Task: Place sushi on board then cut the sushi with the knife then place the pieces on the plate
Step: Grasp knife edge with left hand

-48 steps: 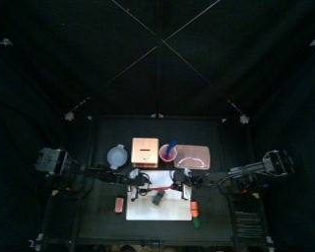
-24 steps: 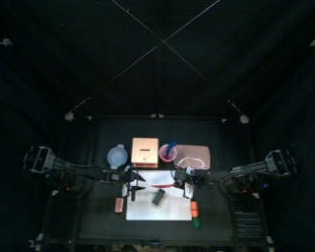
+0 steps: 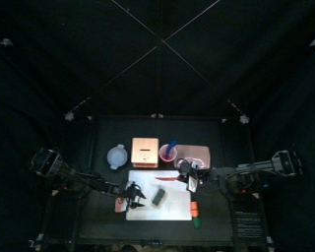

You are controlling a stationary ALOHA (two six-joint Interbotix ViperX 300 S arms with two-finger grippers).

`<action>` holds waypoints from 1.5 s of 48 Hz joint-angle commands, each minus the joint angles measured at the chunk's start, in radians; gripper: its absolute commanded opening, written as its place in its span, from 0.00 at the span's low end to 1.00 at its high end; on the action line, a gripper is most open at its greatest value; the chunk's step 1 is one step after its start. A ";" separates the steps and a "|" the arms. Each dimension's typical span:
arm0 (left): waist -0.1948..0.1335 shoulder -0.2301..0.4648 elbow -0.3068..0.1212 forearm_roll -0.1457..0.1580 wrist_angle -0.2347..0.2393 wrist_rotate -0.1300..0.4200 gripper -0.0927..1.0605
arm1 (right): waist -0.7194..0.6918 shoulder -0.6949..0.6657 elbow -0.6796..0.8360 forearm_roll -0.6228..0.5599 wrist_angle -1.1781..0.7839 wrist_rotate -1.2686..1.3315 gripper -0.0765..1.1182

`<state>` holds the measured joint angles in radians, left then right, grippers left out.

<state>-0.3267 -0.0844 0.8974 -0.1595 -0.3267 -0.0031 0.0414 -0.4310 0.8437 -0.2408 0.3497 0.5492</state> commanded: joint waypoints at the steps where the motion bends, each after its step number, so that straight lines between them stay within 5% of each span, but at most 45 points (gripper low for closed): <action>1: 0.000 0.055 -0.048 -0.003 -0.006 0.003 0.76 | -0.006 -0.040 0.009 0.011 -0.003 0.000 0.40; 14: 0.000 0.158 -0.115 -0.006 0.014 0.000 0.76 | -0.011 -0.069 0.043 0.028 -0.003 0.000 0.40; 38: 0.015 0.252 -0.192 -0.086 0.089 0.006 0.76 | -0.012 -0.072 0.048 0.029 -0.003 0.000 0.40; 72: 0.023 0.301 -0.278 -0.038 0.089 0.008 0.76 | -0.005 -0.195 0.087 0.071 0.081 0.000 0.40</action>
<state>-0.3099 0.2270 0.6504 -0.2056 -0.2347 0.0015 0.0353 -0.5875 0.9327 -0.1795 0.4280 0.5492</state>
